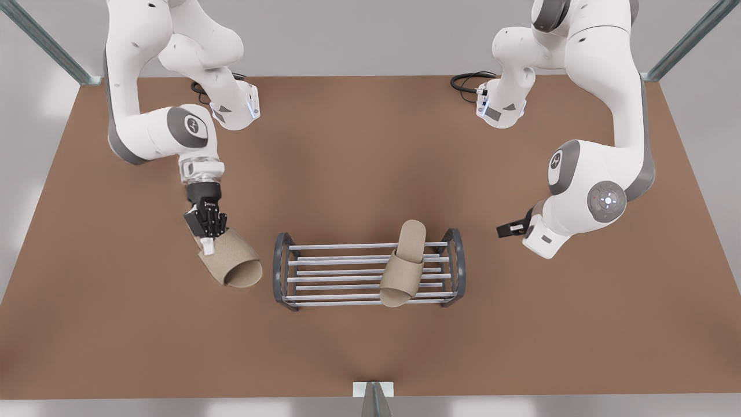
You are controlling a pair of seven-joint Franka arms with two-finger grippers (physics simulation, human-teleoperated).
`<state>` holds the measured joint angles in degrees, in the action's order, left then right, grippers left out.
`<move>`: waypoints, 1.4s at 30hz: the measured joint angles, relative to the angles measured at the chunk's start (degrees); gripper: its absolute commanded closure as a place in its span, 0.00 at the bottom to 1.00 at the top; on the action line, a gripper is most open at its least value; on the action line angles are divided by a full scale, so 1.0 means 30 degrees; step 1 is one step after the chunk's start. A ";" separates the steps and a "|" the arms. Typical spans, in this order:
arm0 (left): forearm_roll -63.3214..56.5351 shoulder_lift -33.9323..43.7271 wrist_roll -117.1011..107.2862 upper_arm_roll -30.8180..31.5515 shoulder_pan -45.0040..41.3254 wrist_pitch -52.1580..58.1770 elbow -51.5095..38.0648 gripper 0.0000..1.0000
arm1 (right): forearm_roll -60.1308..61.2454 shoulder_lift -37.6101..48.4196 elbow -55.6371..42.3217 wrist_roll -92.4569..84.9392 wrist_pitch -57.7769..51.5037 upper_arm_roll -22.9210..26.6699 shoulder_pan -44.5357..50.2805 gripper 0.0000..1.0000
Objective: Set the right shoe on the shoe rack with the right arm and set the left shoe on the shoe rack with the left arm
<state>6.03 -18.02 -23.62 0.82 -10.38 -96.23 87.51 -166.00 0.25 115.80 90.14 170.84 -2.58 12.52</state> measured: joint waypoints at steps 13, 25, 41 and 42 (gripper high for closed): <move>0.0068 0.0096 -0.3691 -0.0009 0.0003 0.0276 -0.0870 0.00 | 0.4519 -0.0948 -0.2021 0.1405 0.4775 -0.1263 0.6514 0.79; 0.0101 -0.0162 -0.5307 -0.0039 0.0412 0.1281 -0.2031 0.00 | 0.3575 -0.3183 -0.4455 0.1790 0.4721 0.0372 0.0736 0.79; 0.0588 -0.0348 -0.5083 0.0001 0.0736 0.3282 -0.3825 0.00 | 0.3674 -0.7343 -0.9921 0.1810 0.8118 0.8458 0.9540 0.79; 0.0670 -0.0359 -0.5070 -0.0004 0.0745 0.3423 -0.3945 0.00 | 0.3727 -0.7474 -1.0043 0.1813 0.8270 0.8803 0.9995 0.79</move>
<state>8.04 -19.10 -38.83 0.80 -8.14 -85.96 75.67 -154.82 -22.17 85.67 95.58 195.65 23.83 42.51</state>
